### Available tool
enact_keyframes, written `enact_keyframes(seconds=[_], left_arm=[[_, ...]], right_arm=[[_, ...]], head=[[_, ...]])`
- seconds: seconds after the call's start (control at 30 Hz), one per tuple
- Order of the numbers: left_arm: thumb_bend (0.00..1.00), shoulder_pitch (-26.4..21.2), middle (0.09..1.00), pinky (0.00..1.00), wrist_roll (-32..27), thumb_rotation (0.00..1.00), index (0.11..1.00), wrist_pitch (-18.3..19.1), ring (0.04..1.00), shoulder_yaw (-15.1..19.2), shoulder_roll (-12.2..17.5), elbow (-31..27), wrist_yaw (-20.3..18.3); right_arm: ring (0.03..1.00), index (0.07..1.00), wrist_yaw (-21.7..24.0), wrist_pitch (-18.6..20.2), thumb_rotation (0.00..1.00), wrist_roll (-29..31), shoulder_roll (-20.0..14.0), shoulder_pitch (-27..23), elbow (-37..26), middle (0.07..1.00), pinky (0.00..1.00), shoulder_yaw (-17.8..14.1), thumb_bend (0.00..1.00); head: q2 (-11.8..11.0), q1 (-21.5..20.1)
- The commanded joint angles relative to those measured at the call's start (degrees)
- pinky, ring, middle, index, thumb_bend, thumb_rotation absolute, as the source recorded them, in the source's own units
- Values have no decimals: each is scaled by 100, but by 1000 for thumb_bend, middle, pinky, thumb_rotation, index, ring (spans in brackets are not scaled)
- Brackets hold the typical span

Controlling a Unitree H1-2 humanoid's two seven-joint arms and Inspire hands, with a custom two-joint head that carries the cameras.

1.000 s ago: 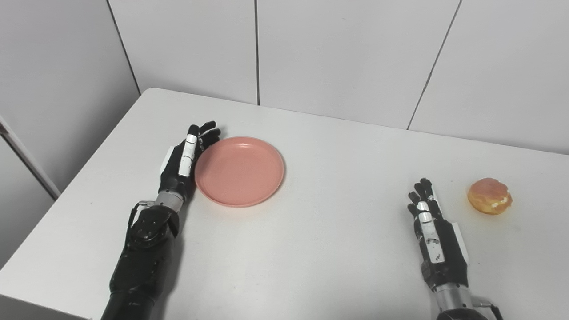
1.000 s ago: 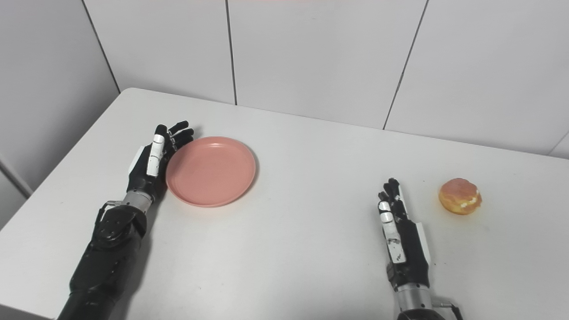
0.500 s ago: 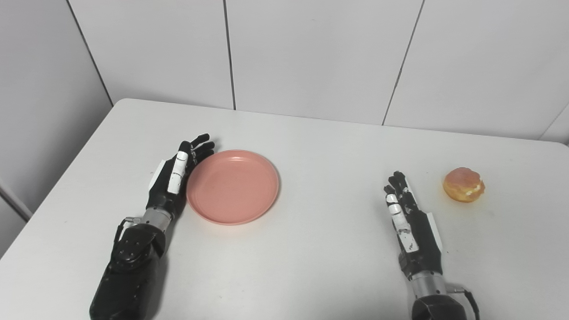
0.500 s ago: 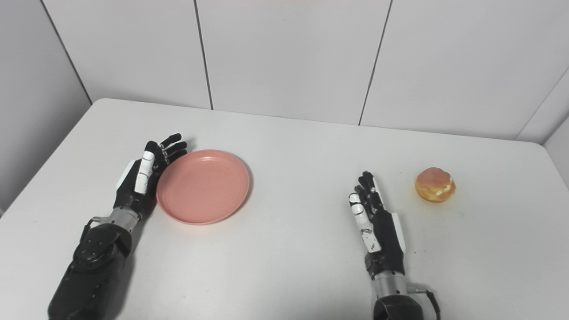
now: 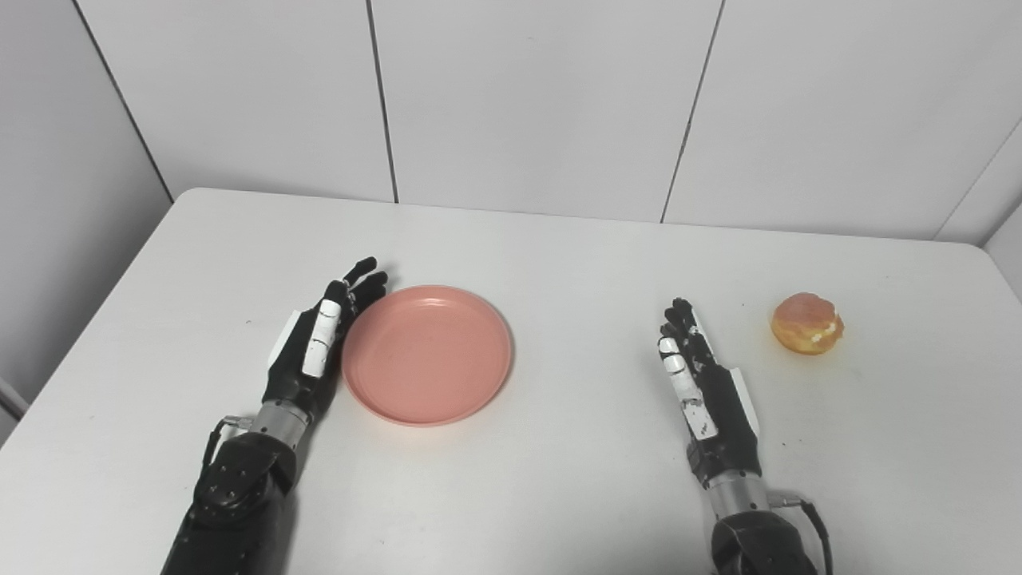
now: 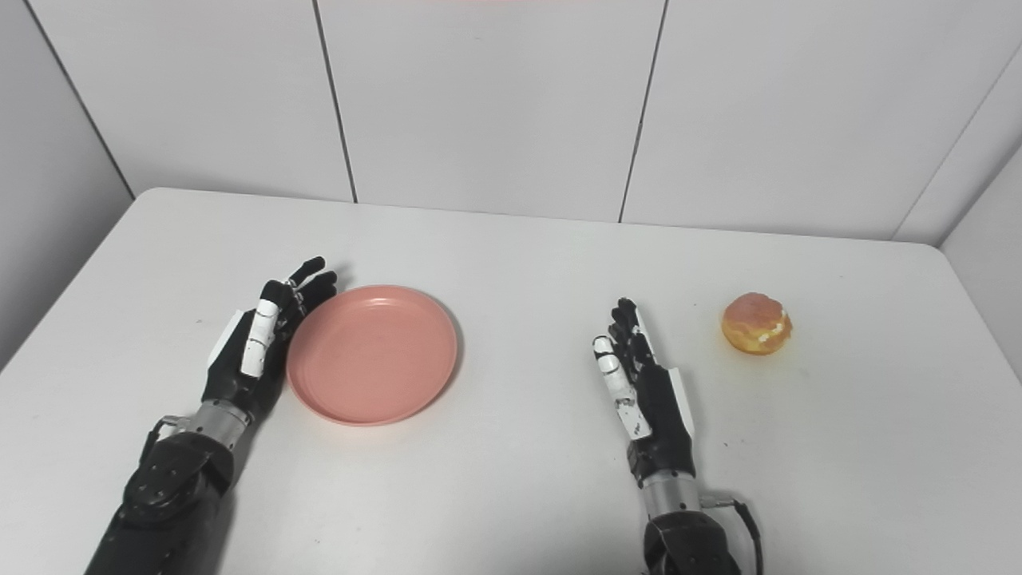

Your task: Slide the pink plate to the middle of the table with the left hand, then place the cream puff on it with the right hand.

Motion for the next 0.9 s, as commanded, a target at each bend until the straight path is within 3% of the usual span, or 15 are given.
enact_keyframes(seconds=[0.0, 0.2, 0.6, 0.87], left_arm=[[845, 223, 884, 921, 54, 1000, 868, 290, 901, -281, -347, -239, -136], [794, 473, 886, 928, 169, 1000, 875, 297, 899, -421, -508, -624, -121], [821, 939, 924, 981, 260, 1000, 915, 769, 944, -782, -824, -1444, -63], [799, 1102, 936, 988, 271, 1000, 933, 826, 949, -950, -942, -1676, -119]], right_arm=[[975, 979, 68, -111, 803, 1, 19, -84, -133, 973, 1000, 66, 643], [980, 978, 13, -52, 810, -51, 32, -69, -206, 971, 1000, 96, 623], [980, 981, -16, -26, 805, 6, 22, -54, -251, 973, 1000, 49, 630], [972, 976, -2, -75, 784, 47, -2, -45, -249, 971, 1000, 38, 636]], head=[[3, -83], [56, -156], [45, -194], [61, -202]])
